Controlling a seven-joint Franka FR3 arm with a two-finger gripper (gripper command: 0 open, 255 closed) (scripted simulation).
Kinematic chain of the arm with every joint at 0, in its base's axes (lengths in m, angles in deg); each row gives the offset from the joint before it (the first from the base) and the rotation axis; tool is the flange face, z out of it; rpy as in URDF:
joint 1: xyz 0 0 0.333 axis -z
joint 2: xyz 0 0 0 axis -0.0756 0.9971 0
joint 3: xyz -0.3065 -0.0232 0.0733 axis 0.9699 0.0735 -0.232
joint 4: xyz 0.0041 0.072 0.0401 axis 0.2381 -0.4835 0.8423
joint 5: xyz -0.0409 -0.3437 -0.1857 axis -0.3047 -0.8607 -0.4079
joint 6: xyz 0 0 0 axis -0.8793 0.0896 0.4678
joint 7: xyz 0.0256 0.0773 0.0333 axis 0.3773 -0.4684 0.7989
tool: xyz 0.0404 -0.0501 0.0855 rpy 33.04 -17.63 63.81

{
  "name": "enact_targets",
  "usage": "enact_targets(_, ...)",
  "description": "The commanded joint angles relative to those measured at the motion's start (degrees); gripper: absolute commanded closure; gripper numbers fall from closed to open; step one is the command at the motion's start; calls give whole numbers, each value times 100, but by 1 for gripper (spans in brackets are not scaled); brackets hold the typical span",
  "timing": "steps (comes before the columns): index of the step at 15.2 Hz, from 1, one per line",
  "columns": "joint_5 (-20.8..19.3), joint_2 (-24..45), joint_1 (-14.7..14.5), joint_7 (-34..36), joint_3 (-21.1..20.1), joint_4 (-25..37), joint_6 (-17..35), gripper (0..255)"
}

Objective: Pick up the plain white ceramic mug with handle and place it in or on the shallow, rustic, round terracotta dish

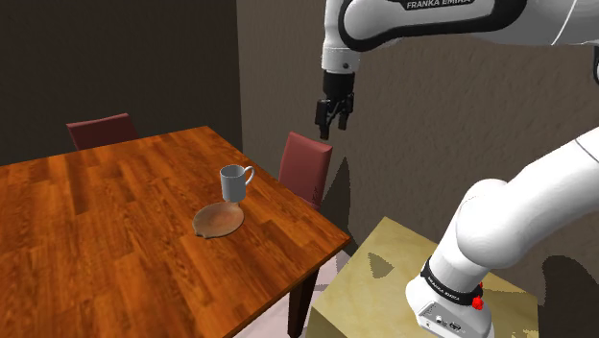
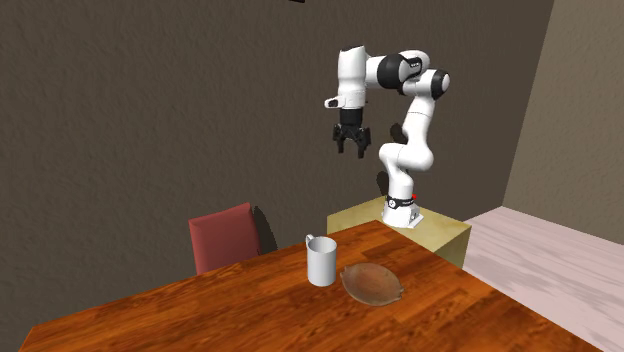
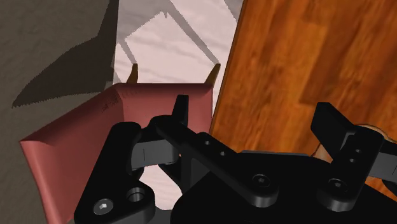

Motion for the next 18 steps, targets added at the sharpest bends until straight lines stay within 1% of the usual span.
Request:
enact_targets(1,40,376,-60,139,-126,141,193,0)
enact_targets(6,32,1420,-167,398,-353,751,522,0)
enact_targets(10,-37,2286,-263,608,-508,1369,680,0)
enact_targets(14,-151,3181,-387,813,-626,2112,736,0)
enact_targets(18,-294,4114,-546,999,-704,3004,679,0)
